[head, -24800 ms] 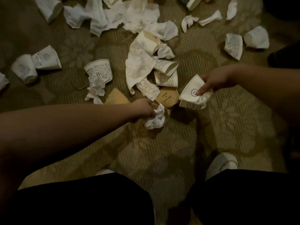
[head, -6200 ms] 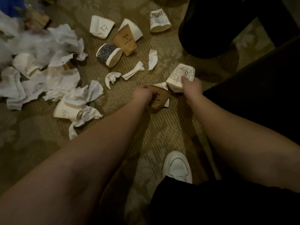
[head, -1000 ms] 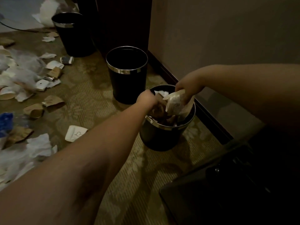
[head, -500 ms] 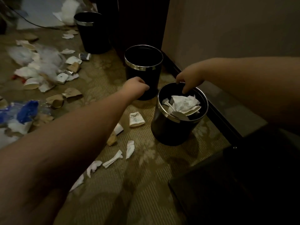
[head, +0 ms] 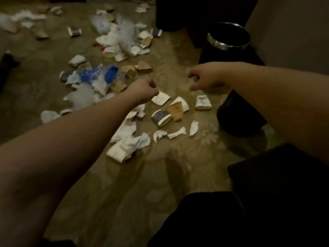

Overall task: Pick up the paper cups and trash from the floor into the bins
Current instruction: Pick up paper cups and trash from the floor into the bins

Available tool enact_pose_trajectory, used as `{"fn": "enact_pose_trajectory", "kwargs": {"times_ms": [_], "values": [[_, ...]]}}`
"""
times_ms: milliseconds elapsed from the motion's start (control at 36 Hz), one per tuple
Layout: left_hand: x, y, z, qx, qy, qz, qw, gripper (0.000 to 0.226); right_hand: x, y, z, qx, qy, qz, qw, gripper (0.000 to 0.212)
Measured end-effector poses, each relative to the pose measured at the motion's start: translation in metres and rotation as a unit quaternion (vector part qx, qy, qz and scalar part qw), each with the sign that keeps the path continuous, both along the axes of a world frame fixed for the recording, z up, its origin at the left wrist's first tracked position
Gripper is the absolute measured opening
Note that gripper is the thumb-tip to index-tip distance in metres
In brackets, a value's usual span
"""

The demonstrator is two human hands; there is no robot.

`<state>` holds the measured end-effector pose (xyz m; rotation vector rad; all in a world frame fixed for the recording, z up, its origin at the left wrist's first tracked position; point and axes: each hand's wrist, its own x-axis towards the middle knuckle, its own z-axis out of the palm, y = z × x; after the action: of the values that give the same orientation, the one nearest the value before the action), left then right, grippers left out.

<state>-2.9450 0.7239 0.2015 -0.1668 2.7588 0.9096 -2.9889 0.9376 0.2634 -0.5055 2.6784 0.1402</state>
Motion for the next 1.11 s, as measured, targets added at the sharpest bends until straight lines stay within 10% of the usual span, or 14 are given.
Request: {"fn": "enact_pose_trajectory", "kwargs": {"times_ms": [611, 806, 1111], "values": [[0.144, -0.135, -0.185, 0.028, -0.184, 0.228, 0.956, 0.029, 0.098, -0.101, -0.238, -0.161, -0.124, 0.014, 0.979, 0.039], [0.134, -0.123, -0.236, 0.145, -0.214, 0.387, 0.885, 0.076, 0.091, -0.133, -0.29, -0.196, -0.137, -0.006, 0.971, 0.064], [0.128, -0.108, -0.271, 0.251, -0.22, 0.525, 0.783, 0.063, 0.099, -0.178, -0.33, -0.227, -0.247, -0.001, 0.942, 0.076]]}}
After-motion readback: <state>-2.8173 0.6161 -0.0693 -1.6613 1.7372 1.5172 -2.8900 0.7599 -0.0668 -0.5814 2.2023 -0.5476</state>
